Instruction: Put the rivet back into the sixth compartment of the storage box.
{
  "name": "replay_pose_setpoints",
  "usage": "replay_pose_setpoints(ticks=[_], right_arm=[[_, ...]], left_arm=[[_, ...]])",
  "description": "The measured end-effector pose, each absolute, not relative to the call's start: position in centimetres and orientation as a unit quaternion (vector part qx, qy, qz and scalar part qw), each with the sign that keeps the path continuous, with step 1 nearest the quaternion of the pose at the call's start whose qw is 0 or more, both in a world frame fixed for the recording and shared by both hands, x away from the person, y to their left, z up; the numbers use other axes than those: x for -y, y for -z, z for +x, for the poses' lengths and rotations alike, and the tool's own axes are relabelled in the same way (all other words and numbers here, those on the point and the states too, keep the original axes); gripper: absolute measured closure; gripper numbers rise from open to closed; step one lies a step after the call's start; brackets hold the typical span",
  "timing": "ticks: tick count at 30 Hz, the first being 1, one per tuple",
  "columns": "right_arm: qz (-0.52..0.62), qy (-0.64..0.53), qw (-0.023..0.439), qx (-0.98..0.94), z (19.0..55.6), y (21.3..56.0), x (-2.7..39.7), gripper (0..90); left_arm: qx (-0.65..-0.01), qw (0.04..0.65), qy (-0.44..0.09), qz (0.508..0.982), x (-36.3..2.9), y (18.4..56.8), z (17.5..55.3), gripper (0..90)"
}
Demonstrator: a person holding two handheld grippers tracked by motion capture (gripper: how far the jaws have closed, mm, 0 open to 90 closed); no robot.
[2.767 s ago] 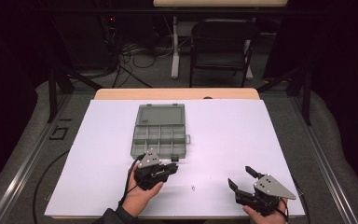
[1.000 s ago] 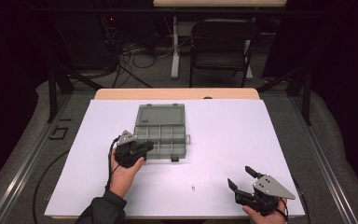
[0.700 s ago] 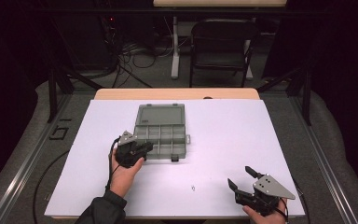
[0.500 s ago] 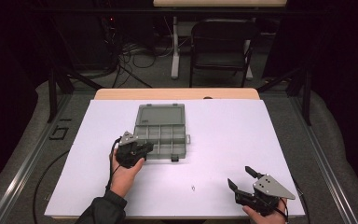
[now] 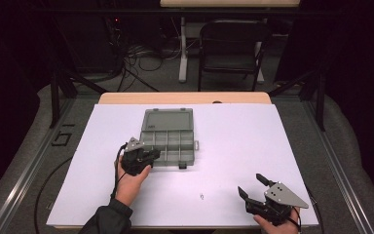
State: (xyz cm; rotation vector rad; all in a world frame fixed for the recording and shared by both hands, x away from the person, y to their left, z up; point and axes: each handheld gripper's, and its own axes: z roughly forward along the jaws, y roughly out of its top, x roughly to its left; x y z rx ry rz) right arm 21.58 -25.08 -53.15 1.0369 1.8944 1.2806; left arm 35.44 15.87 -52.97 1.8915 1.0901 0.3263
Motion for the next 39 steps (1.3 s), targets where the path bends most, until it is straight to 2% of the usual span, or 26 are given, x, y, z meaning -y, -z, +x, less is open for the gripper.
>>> replay_pose_setpoints(ticks=[4,13,15,21,39], right_arm=[[0.393,-0.484,0.309,-0.718,21.6,53.1,25.1,24.8],[0.392,-0.488,0.309,-0.716,21.6,53.2,25.1,24.8],[0.392,-0.488,0.308,-0.716,21.6,53.2,25.1,24.8],[0.392,-0.488,0.308,-0.716,21.6,53.2,25.1,24.8],[0.393,-0.489,0.308,-0.715,21.7,53.2,25.2,24.8]], left_arm=[[-0.437,0.453,-0.133,0.765,-15.9,52.9,35.4,78.2],[-0.444,0.479,-0.161,0.74,-16.7,52.0,34.9,47.5],[-0.444,0.483,-0.172,0.735,-17.0,51.6,34.7,43.2],[-0.444,0.51,-0.169,0.717,-17.3,51.0,33.9,39.4],[-0.375,0.51,-0.141,0.761,-13.4,50.6,31.8,39.3]])
